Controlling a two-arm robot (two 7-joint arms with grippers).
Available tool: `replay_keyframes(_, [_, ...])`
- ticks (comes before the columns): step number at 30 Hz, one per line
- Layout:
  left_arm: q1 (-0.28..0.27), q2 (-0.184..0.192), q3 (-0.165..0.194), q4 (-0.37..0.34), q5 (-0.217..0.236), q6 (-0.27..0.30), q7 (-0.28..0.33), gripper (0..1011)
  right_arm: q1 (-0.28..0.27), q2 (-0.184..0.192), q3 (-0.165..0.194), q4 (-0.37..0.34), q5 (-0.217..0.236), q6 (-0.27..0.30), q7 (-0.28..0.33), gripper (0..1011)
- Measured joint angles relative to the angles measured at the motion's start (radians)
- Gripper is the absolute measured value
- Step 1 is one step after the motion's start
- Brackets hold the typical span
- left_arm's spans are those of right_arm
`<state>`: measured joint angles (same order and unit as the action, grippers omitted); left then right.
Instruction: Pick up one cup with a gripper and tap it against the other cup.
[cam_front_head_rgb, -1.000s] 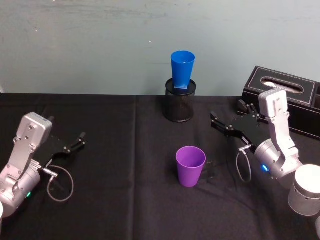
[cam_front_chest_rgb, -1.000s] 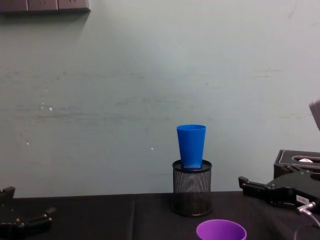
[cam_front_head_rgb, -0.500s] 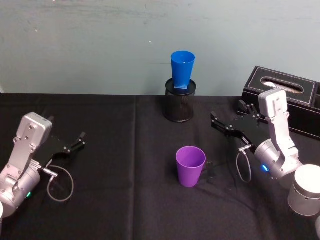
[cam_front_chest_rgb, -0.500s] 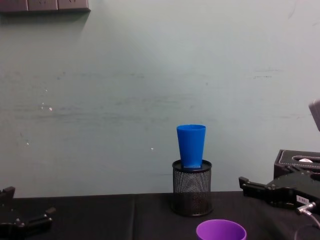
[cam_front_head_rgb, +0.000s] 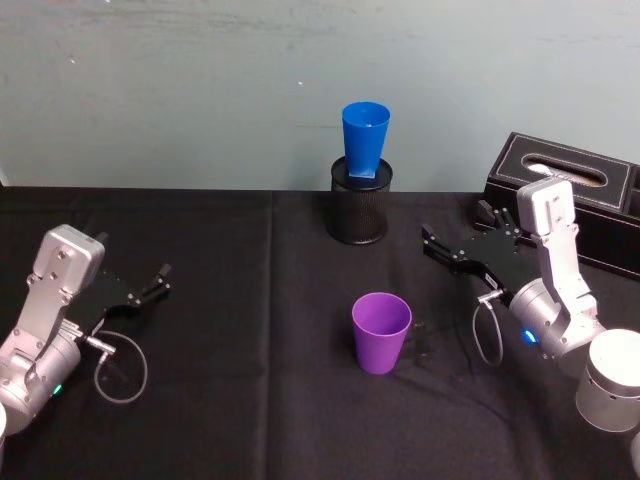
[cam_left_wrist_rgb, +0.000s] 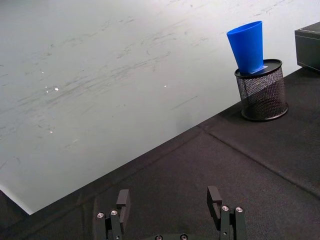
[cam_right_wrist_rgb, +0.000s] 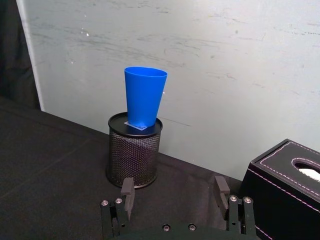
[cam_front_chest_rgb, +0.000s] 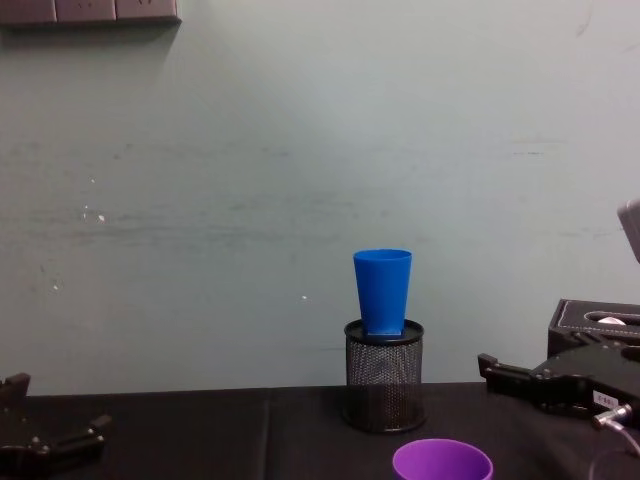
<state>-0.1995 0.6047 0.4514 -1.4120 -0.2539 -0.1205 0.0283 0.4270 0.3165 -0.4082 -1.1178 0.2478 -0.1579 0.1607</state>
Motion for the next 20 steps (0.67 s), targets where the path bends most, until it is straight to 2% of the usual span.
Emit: replay_keyframes(20, [0.0, 0.0, 0.0, 0.0, 0.0, 0.0, 0.0, 1011, 0.0, 0.0, 0.0, 0.0, 0.0, 0.0, 0.0, 1000])
